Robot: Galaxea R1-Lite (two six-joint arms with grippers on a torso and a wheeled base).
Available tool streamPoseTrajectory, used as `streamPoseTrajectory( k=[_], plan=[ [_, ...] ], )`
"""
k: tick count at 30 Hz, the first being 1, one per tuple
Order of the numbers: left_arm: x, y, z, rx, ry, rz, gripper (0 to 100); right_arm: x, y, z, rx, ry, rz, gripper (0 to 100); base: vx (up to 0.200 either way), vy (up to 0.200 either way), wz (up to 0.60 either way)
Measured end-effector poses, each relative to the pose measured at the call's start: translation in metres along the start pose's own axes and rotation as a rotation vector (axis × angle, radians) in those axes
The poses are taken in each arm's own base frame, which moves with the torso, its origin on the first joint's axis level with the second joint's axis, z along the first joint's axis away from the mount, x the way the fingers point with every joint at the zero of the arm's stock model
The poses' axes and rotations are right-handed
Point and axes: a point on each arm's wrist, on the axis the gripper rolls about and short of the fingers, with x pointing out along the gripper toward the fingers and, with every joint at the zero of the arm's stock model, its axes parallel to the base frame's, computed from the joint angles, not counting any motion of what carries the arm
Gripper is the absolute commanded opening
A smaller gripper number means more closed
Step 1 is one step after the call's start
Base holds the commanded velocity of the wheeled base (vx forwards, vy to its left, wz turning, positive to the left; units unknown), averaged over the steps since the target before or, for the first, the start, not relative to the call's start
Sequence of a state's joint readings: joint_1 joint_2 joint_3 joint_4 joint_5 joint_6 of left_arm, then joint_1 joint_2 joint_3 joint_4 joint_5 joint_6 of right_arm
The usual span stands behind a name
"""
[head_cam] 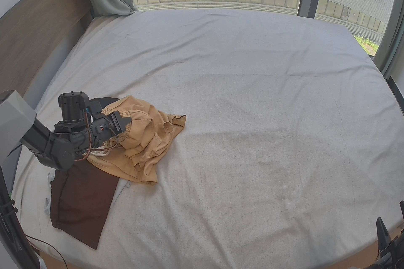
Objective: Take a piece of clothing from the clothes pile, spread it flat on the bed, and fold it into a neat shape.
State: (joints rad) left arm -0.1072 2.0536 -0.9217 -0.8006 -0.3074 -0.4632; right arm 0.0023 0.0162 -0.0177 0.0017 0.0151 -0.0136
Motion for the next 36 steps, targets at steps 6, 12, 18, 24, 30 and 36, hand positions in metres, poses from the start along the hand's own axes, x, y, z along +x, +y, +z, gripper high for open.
streamPoseTrajectory(
  k=[6,12,18,24,30,36],
  plan=[
    [-0.008,-0.001,0.001,-0.046,-0.019,-0.007,0,0.0,0.0,0.0,0.0,0.0,0.001,100,0.0,0.0,0.0],
    [-0.027,-0.009,0.003,-0.093,-0.021,-0.056,0,0.0,0.0,0.0,0.0,0.0,0.001,100,0.0,0.0,0.0],
    [-0.053,-0.014,0.005,-0.131,-0.025,-0.084,0,0.0,0.0,0.0,0.0,0.0,0.0,100,0.0,0.0,0.0],
    [-0.079,-0.021,0.008,-0.194,-0.037,-0.117,0,0.0,0.0,0.0,0.0,0.0,0.0,100,0.0,0.0,0.0],
    [-0.103,-0.029,0.009,-0.205,-0.052,-0.142,0,0.0,0.0,0.0,0.0,0.0,0.0,100,0.0,0.0,0.0],
    [-0.123,-0.039,0.009,-0.203,-0.078,-0.167,0,0.0,0.0,0.0,0.0,0.0,-0.001,100,0.0,0.0,0.0]
  ],
)
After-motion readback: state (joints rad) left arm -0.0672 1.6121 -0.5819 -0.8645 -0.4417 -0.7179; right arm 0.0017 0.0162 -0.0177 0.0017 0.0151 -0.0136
